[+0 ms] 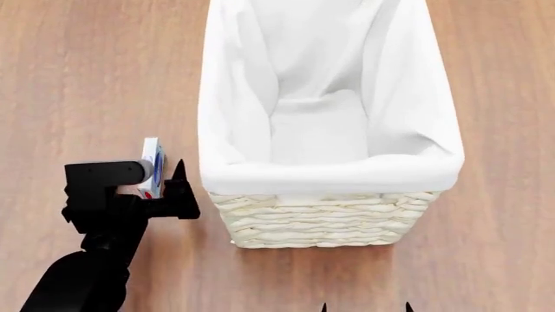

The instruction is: Pick up the cream cheese box, and put it in the basket.

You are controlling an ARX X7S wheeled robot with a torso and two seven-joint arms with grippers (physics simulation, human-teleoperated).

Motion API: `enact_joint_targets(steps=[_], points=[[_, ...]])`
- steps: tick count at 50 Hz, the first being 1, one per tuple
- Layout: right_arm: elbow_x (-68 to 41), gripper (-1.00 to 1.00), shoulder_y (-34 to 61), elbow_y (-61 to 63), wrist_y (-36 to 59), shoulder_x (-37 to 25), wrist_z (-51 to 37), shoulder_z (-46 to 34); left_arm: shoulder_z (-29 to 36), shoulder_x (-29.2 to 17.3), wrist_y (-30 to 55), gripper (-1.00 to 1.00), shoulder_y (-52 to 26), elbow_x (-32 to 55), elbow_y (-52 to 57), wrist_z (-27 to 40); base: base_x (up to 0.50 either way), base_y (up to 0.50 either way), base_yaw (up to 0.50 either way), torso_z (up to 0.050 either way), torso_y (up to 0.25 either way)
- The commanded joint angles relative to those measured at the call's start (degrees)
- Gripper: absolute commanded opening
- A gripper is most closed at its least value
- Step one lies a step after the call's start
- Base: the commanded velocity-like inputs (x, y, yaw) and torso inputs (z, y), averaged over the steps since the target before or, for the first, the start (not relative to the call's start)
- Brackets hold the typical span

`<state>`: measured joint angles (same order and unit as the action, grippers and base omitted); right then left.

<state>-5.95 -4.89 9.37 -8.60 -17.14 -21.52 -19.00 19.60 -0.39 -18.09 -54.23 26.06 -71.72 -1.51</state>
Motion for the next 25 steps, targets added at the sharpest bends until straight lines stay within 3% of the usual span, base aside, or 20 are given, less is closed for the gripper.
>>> enact_joint_targets(steps=[1, 2, 17, 19, 22, 25], points=[[-0.2, 1.00, 0.2, -0.2, 0.1, -0.1, -0.1, -0.2, 0.2, 0.3, -0.7, 1.00, -1.4, 0.9, -3.2, -0.1, 0.00, 0.00, 0.00, 0.000, 0.000], [-0.2, 1.00, 0.2, -0.3, 0.1, -0.1, -0.1, -0.2, 0.0, 0.3, -0.9, -1.00, -1.3, 1.6, -3.1, -1.5, 0.00, 0.00, 0.00, 0.000, 0.000], [-0.4, 1.00, 0.7, -0.8, 0.1, -0.2, -0.4, -0.4, 1.7, -0.5, -1.0, -1.00, -0.5, 2.1, -0.4, -0.5, 0.00, 0.00, 0.00, 0.000, 0.000], [-0.5, 1.00, 0.9, -1.1, 0.2, -0.1, -0.4, -0.4, 2.6, -2.1, 2.6, -1.00, 1.8, 1.9, 7.0, 1.7, 0.00, 0.00, 0.00, 0.000, 0.000], [-0.6, 1.00, 0.8, -0.8, 0.3, -0.2, -0.4, -0.4, 4.6, -7.3, 13.0, -1.00, 7.0, 1.5, 27.2, 8.6, 0.00, 0.00, 0.00, 0.000, 0.000], [-0.7, 1.00, 0.8, -0.8, 0.4, -0.3, -0.5, -0.4, 5.6, -10.6, 17.9, -1.00, 9.1, 1.6, 37.9, 11.2, 0.00, 0.00, 0.00, 0.000, 0.000]])
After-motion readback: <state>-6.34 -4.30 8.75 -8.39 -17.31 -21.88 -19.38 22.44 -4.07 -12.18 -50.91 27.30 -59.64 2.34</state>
